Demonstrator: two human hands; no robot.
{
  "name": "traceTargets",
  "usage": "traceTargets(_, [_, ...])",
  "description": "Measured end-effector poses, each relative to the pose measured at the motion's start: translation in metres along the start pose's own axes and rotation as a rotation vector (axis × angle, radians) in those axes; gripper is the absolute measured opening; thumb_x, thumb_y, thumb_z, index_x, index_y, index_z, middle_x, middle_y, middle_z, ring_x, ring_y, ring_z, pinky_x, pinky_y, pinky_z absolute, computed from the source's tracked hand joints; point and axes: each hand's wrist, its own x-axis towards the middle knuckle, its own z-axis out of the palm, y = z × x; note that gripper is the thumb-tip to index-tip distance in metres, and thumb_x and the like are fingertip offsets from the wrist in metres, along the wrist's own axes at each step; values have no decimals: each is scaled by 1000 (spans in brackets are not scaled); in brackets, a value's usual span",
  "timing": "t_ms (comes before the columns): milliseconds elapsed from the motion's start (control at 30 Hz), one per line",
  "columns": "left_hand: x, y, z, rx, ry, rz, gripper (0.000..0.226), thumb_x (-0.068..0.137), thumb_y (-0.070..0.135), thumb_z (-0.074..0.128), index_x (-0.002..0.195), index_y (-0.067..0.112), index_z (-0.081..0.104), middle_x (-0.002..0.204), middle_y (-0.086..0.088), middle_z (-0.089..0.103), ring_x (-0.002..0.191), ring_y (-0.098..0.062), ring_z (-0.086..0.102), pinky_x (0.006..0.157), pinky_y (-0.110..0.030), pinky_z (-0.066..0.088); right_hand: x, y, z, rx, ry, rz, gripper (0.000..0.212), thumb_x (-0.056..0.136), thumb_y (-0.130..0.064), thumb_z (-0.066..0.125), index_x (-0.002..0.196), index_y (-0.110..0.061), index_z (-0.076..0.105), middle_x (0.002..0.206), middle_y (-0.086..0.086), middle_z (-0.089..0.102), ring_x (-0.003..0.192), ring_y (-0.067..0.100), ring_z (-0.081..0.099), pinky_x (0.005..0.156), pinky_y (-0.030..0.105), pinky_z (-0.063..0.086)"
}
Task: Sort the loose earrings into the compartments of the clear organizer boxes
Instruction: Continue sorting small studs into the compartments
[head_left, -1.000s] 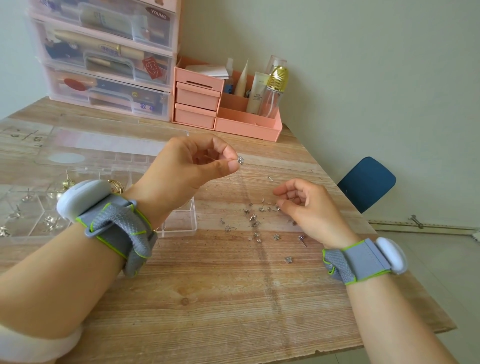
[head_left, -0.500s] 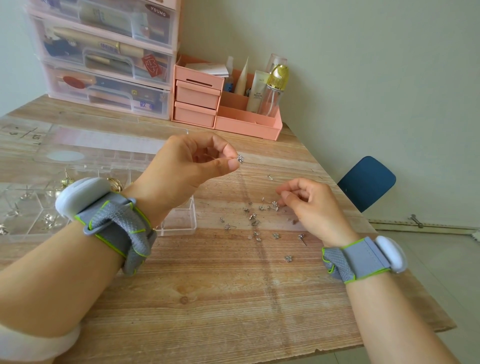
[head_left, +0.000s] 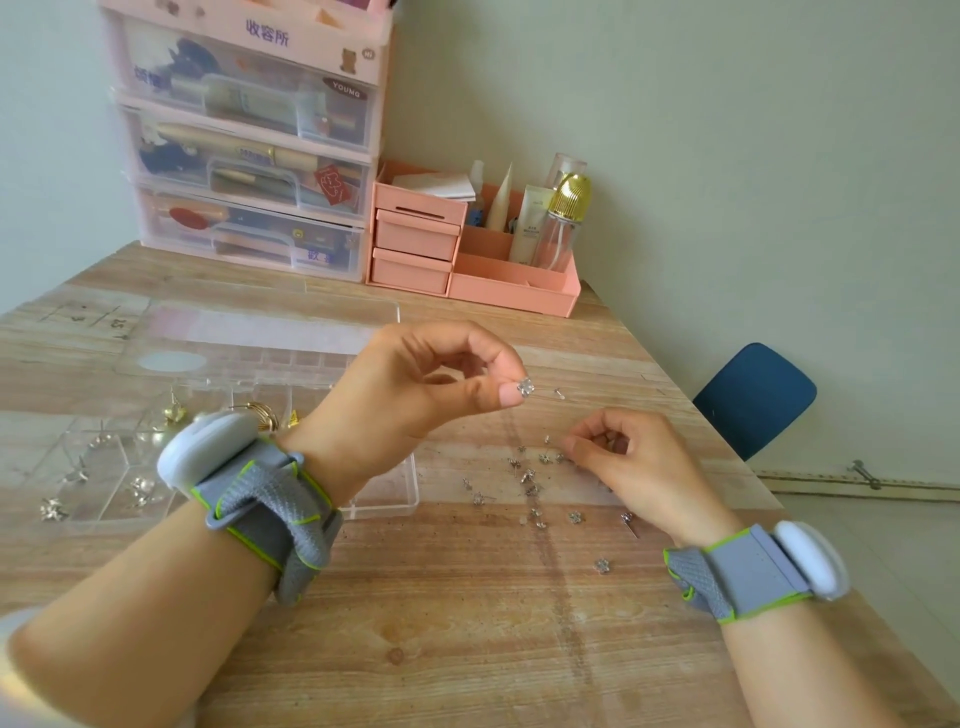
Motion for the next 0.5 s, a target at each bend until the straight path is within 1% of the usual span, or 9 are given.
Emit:
traceTargets(133, [0, -1, -2, -11, -22, 7, 12, 64, 19, 74, 70, 13, 66, 71, 8, 64, 74, -14, 55, 73, -29, 46, -1, -1, 0, 2, 0, -10, 11, 78, -28, 70, 71, -19, 67, 62, -5, 63, 57, 7, 51, 61, 32, 44])
traceTargets(233, [0, 0, 0, -7, -26, 8, 12, 67, 19, 76, 70, 12, 66, 71, 8, 63, 74, -14, 55, 74, -27, 46, -2, -4, -1, -13, -1, -13, 11, 80, -27, 67, 71, -20, 67, 64, -3, 64, 56, 7, 51, 62, 34, 46])
traceTargets(333, [0, 1, 1, -16, 22, -2, 9, 68, 22, 69, 71, 15, 64, 71, 8, 61, 75, -10, 55, 76, -20, 47, -4, -7, -2, -13, 28, -24, 11, 83, -24, 64, 73, -19, 66, 65, -5, 62, 57, 7, 51, 65, 38, 48])
traceTargets(433, [2, -2, -1, -17, 70, -28, 11, 72, 23, 72, 74, 17, 63, 75, 6, 61, 77, -10, 56, 80, -22, 48, -6, -10, -4, 19, 64, -52, 11, 84, -23, 63, 75, -19, 66, 65, -7, 61, 60, 9, 52, 66, 36, 47])
traceTargets(500, [2, -4, -1, -14, 98, -38, 13, 71, 25, 71, 75, 16, 63, 73, 8, 60, 74, -8, 54, 75, -20, 46, -8, -11, -4, 36, 89, -73, 10, 84, -22, 63, 76, -18, 66, 67, -6, 61, 61, 8, 51, 68, 34, 46])
